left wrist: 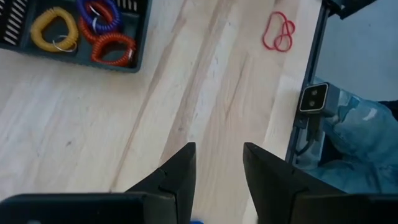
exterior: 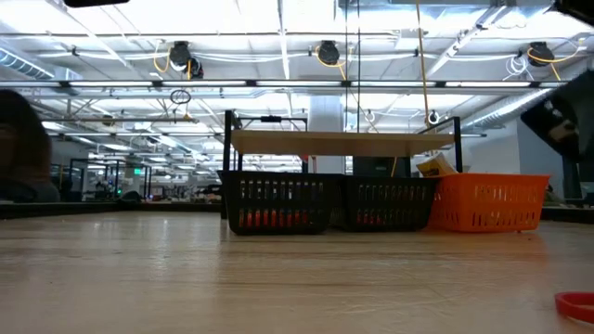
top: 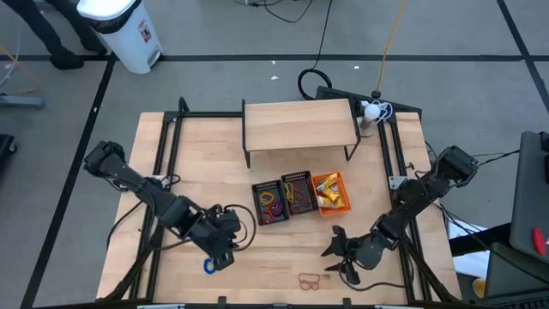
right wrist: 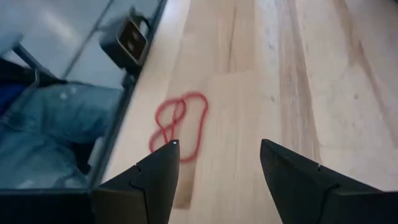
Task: Pick & Place Office Desk Supplies
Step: Put the orange rubber band into the right black bin
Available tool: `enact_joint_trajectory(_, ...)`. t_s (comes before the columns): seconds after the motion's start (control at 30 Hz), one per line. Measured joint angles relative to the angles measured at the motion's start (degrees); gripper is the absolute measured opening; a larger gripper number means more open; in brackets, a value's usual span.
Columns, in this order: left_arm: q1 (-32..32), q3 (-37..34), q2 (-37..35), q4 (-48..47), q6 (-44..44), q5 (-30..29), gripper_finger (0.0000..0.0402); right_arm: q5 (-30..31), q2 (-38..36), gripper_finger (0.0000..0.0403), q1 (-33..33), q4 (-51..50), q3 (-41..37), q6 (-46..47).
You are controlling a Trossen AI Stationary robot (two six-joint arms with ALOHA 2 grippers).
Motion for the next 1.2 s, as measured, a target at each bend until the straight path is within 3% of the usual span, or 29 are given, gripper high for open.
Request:
enact_joint_trajectory(0.37, -1.8, 0.0, 0.0, 0.0, -0.6, -5.6, 0.0134, -2.9, 14.0, 0.0212, -1.4, 0.5, 7.5, -5.5)
enact_joint_trajectory(1.2, -1.8, 0.0, 0.0, 0.5, -4.4, -7.2, 0.0134, 2.1, 20.2, 0.0212, 2.2, 6.1, 8.4, -4.0)
